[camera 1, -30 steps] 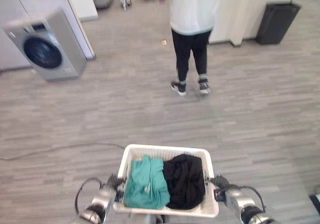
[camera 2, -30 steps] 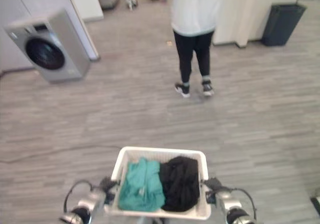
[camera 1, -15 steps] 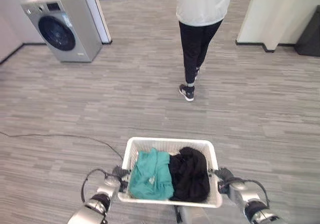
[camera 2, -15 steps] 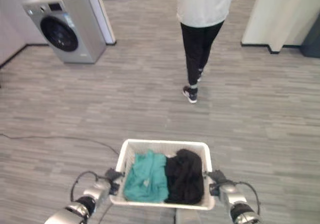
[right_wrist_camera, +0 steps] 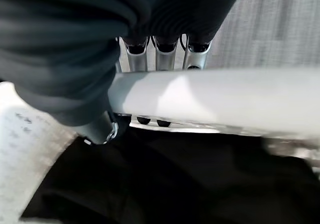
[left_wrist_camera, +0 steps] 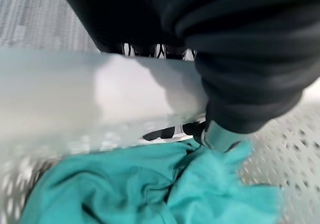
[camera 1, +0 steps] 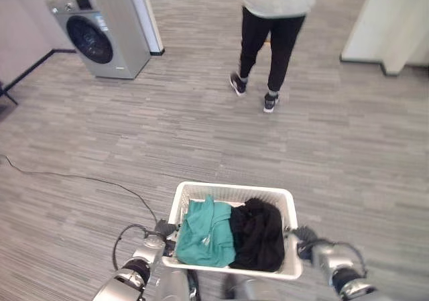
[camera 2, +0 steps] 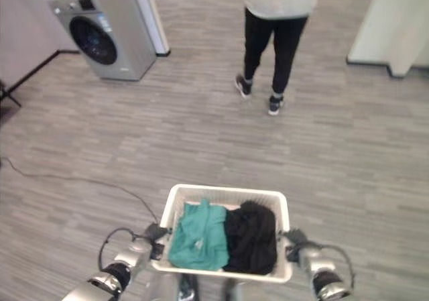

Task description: Grab the laundry basket,head to the washer,open it,put in the laundry and shut it.

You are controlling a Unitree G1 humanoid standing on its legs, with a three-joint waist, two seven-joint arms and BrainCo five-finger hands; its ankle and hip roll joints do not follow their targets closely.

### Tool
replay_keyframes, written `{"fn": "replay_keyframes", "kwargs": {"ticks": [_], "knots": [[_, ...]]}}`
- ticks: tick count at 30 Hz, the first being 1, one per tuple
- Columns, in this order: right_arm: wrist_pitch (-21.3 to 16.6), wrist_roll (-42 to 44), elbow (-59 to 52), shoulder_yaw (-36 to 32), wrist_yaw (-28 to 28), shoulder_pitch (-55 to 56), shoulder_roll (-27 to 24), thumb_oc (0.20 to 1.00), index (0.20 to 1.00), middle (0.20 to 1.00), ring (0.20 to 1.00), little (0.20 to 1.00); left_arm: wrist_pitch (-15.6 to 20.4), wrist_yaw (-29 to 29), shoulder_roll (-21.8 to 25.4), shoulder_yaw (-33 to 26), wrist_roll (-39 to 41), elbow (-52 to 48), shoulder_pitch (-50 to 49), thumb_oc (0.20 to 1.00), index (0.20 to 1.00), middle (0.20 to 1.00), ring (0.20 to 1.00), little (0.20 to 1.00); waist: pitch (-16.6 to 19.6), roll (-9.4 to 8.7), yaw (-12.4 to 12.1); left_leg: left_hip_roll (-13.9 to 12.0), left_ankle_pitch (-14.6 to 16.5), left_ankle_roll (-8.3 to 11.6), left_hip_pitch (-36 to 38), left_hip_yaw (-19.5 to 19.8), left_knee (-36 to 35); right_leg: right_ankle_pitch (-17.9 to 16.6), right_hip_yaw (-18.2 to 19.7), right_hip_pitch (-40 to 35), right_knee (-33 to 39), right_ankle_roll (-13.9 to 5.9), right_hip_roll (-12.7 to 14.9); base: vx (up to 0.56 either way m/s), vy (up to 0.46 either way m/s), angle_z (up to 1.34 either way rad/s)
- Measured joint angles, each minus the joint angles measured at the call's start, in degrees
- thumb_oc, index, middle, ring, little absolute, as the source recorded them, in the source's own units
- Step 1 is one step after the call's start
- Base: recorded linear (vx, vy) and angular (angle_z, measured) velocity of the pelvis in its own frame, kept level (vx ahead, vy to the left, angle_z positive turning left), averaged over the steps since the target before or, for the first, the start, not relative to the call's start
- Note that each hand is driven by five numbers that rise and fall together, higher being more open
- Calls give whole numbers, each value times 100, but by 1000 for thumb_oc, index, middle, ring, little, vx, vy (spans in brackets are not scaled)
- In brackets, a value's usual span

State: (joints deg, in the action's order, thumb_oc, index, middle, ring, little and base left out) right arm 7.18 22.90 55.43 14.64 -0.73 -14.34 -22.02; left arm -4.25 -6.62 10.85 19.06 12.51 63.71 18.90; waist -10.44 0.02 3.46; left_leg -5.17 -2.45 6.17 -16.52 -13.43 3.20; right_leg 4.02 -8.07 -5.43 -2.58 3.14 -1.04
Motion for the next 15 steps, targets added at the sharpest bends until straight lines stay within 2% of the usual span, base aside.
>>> {"fn": "replay_keyframes", "kwargs": {"ticks": [1,2,3,4,5,6,7,8,9,10,11,12,13,14,15], "knots": [[3,0,4,98,2,17,12,200,200,200,200,200,20,9,30,-1,7,53,5,200,200,200,200,200,-7,18,2,79,-50,-60,-34,235,-250,-9,21,-275,216,8,-141,483,55,-44],[-6,1,8,229,9,6,26,200,200,200,200,200,76,7,72,-33,12,82,-42,200,200,200,200,200,29,47,-130,184,-89,-89,-72,885,-928,88,264,-528,421,-93,-392,452,69,-84],[-55,-1,8,222,8,-101,59,200,200,200,200,200,163,7,132,-64,32,69,-12,200,200,200,200,200,-13,86,-269,229,-141,-44,-181,1082,-884,63,441,-667,478,43,-482,445,97,-106],[-134,-3,-6,230,10,-174,96,200,200,200,200,200,227,9,183,-121,46,78,23,200,200,200,200,200,-27,42,-289,336,-176,-30,-389,1045,-745,89,499,-795,605,9,-512,454,117,-90],[-185,-5,8,231,17,-219,123,200,200,200,200,200,268,10,185,-217,47,162,103,200,200,200,200,200,-51,-21,-278,397,-171,-43,-488,859,-702,113,570,-942,701,-30,-502,526,170,-62],[-191,-9,22,233,27,-260,147,200,200,200,200,200,276,10,185,-275,46,250,180,200,200,200,200,200,-74,-76,-277,433,-183,-114,-480,544,-582,193,645,-1103,738,-161,-483,366,127,-60],[-188,-15,66,235,47,-265,184,200,200,200,200,200,274,13,199,-311,45,261,174,200,200,200,200,200,-92,-145,-278,511,-280,-464,-383,146,-264,268,802,-1337,735,-279,-435,397,174,-71],[-177,-17,134,241,93,-231,195,200,200,200,200,200,270,26,192,-299,45,259,84,200,200,200,200,200,-57,-164,-272,603,-336,-848,-187,-35,-30,274,986,-1536,676,-289,-423,352,168,-65],[-179,-19,128,241,101,-161,185,200,200,200,200,200,255,37,167,-282,45,238,-15,200,200,200,200,200,26,-126,-269,663,-331,-1070,-109,25,-1,274,1066,-1559,559,-289,-484,712,327,-81],[-167,-23,179,361,94,34,158,200,200,200,200,200,235,60,90,-188,46,342,-186,200,200,200,200,200,347,116,-278,891,-287,-1574,196,84,59,370,1209,-1591,174,-415,-684,677,314,-75],[-154,-23,171,419,104,184,151,200,200,200,200,200,204,60,49,-143,47,471,-259,200,200,200,200,200,498,268,-272,909,-121,-1854,482,185,-56,451,1242,-1562,-176,-531,-919,600,280,-88],[-135,-29,203,458,68,382,422,200,200,200,200,200,173,7,226,-96,60,541,-343,200,200,200,200,200,550,-22,-323,995,-389,-1722,801,381,-140,604,1032,-1327,-1193,-557,-856,387,228,-58],[-123,-32,148,437,87,546,511,200,200,200,200,200,156,21,315,-55,60,521,-407,200,200,200,200,200,618,-113,-329,1001,-463,-1660,939,453,-234,749,872,-980,-2028,-635,-744,311,262,-59],[-107,-37,129,462,102,622,539,200,200,200,200,200,151,21,363,9,60,507,-439,200,200,200,200,200,673,-199,-396,1059,-371,-1726,1097,512,-340,759,800,-613,-2748,-637,-605,308,326,-31],[-83,-81,105,419,89,638,493,200,200,200,200,200,84,14,306,18,60,490,-362,200,200,200,200,200,631,-209,-292,1122,-307,-1611,1328,549,-401,506,586,185,-4346,-809,-271,162,221,-9]]}}
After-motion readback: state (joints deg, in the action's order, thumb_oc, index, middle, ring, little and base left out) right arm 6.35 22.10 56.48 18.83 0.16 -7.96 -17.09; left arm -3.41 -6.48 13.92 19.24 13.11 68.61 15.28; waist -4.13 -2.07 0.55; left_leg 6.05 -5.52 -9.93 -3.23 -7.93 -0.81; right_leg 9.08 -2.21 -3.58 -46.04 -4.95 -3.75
